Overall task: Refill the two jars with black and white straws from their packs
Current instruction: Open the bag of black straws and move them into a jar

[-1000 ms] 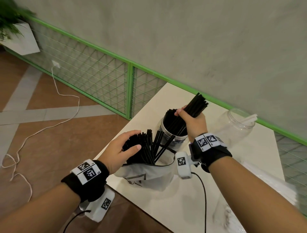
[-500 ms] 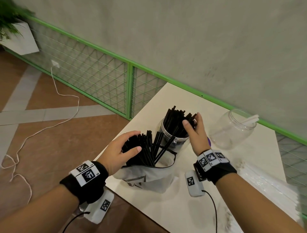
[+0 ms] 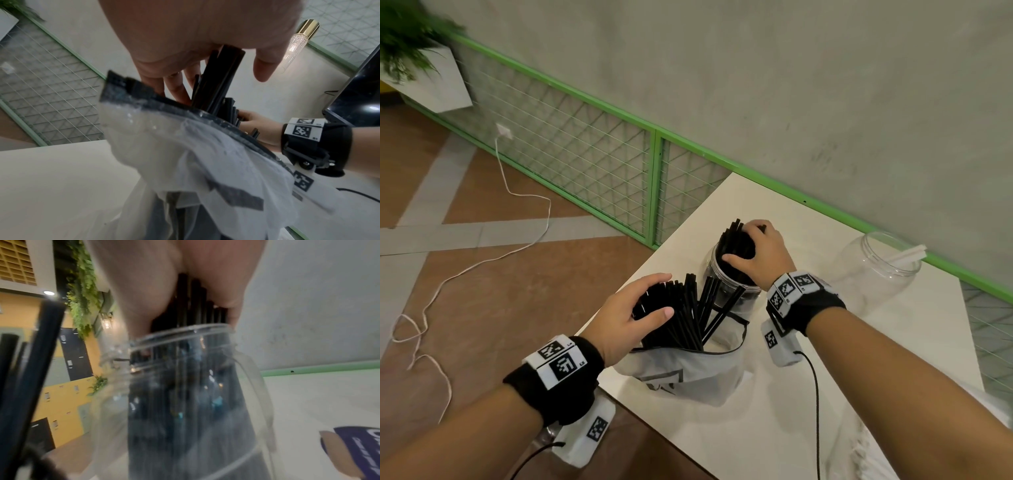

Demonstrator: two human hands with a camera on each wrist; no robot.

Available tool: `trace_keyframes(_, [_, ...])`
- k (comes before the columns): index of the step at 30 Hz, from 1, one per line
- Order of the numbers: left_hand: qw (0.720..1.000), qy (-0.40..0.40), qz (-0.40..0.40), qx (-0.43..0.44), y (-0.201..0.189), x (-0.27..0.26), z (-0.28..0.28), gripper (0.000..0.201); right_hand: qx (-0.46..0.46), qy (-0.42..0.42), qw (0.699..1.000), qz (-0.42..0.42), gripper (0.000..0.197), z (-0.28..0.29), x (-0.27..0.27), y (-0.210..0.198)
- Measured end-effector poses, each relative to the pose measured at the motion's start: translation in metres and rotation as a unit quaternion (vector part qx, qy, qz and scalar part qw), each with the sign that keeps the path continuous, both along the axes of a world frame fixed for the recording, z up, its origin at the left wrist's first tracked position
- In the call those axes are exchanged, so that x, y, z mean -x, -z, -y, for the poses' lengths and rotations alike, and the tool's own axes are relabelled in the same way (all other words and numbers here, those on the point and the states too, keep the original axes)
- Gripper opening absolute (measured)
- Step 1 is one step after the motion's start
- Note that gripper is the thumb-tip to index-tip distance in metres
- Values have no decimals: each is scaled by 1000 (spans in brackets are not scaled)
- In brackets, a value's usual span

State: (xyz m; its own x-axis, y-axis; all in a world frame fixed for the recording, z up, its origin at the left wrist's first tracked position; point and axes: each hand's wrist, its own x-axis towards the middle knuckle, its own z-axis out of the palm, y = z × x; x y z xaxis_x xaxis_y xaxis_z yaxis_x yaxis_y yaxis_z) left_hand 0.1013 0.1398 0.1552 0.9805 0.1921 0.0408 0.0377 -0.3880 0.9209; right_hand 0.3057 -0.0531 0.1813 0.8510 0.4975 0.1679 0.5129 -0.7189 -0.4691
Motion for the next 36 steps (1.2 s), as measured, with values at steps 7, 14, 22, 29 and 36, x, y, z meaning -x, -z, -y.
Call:
trace_keyframes(7, [1000, 0, -6, 4, 0, -2, -1, 52, -21, 28, 997, 73, 39, 18, 11, 9])
trace_keyframes(14, [1000, 3, -6, 2, -2, -4, 1, 52, -83, -13, 996, 29, 49, 35, 16, 11])
trace_keyframes(22, [1000, 3, -7, 0, -4, -2, 1, 50, 19, -49, 997, 52, 76, 44, 28, 15])
trace_keyframes(29, [1000, 1, -13, 4, -4, -1, 2, 47, 83, -74, 991, 70, 77, 30, 21, 9])
trace_keyframes(36, [1000, -1, -20, 10, -3, 2, 1, 51, 173, -91, 977, 90, 51, 14, 6, 2])
